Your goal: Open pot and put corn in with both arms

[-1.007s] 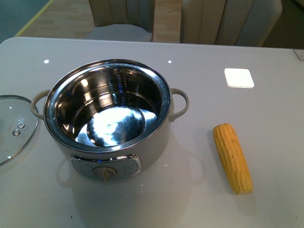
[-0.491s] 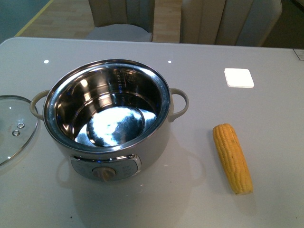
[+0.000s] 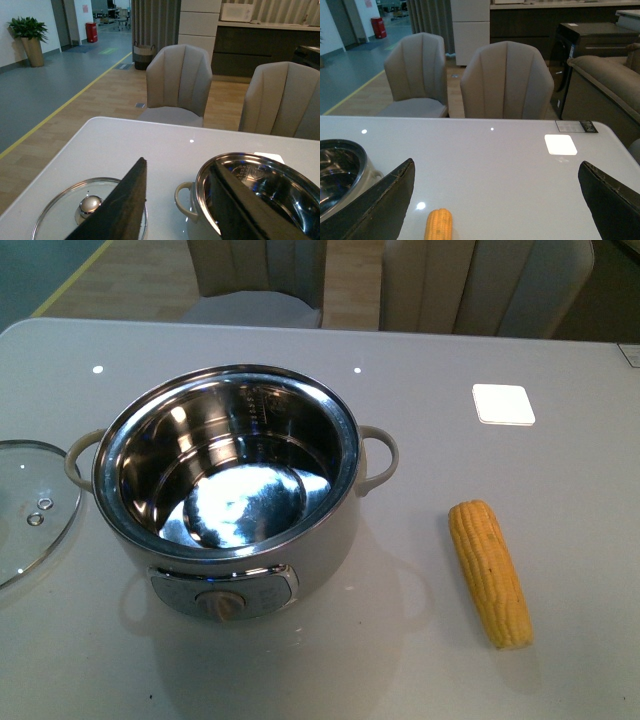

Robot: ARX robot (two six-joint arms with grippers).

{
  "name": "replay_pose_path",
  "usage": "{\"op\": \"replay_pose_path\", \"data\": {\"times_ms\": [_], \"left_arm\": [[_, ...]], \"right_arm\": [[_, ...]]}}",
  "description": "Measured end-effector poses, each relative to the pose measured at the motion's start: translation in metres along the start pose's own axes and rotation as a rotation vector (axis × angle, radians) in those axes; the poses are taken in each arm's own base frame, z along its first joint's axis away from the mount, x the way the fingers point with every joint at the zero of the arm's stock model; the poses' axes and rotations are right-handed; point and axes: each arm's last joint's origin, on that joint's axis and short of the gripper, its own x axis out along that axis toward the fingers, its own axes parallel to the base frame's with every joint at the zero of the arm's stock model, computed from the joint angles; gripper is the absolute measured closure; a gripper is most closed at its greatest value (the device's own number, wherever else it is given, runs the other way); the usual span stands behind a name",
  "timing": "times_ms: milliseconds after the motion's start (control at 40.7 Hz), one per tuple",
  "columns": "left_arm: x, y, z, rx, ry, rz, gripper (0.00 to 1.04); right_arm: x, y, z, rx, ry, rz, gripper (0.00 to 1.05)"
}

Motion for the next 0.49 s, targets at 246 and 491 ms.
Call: {"op": "replay_pose_path", "data": {"times_ms": [246, 491], "left_arm": [[0.0000, 0.0000, 0.0000, 0.000, 0.000, 0.000, 0.17], [0.0000, -0.0001, 0.0000, 0.003, 0.000, -0.001, 0.07]], "right_arm": [[0.0000, 0.0000, 0.0000, 0.000, 0.000, 0.000, 0.09], [0.0041, 0.0010, -0.0062, 0.160, 0.521, -0.131, 0.09]]}}
